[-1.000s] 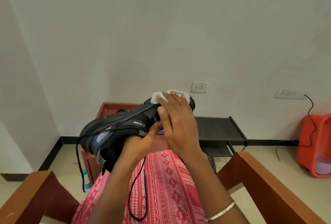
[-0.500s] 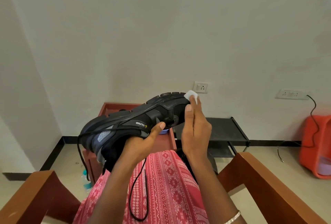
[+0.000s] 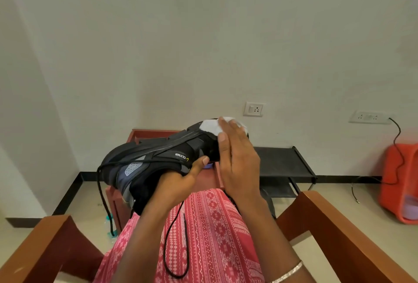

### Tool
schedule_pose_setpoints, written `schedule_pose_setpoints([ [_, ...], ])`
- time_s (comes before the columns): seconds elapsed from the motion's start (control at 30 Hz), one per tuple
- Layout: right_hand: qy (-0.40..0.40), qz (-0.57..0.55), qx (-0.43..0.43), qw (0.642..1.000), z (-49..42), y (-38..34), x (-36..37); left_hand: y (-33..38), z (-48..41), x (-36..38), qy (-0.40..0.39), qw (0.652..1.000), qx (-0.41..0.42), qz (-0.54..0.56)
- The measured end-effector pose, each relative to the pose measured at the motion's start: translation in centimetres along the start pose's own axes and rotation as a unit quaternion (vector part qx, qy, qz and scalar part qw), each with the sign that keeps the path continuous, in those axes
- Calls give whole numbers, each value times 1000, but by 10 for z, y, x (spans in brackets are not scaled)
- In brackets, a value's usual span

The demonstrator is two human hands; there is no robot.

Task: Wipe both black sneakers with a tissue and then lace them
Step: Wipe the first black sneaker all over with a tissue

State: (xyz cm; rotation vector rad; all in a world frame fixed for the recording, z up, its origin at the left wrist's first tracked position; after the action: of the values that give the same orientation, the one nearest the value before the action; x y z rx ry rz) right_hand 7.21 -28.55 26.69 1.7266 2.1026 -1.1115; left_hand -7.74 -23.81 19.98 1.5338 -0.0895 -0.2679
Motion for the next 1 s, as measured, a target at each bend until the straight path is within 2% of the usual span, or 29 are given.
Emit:
schedule_pose_setpoints([
  [0.13,20,-29,128,991,11,47,-1,-3,0,-2,8,999,-5,34],
  [0.27,41,-51,180,982,23,53,-2,-8,-2,1,-2,999,-11,50],
  [0.43,76,-70,157,982,6,40,-9,-13,-6,4,-7,999,-10,48],
  [0.67,80,19,-11,997,1,-19,-11,-18,-6,1,3,998,-32,59],
  [0.77,90,28,-60,994,5,-27,-10,-13,-7,-1,5,989,8,148],
  [0.87,105,24,11,994,-3,4,-18,-17,-11,0,-13,980,1,200],
  [1.0,139,-37,105,984,0,37,-37,-22,-17,4,-34,963,-11,268],
])
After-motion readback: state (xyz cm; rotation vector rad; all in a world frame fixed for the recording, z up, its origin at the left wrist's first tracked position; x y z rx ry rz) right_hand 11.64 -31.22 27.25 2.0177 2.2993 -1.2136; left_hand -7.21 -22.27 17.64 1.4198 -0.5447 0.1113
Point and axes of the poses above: each hand's wrist, its own z-axis away from the middle knuckle, its own x-axis out of the palm, y = z × x, the point moved 10 cm from there along -z, towards the middle knuckle, and after that the axes turned 12 degrees about z, right-handed, at the moved point
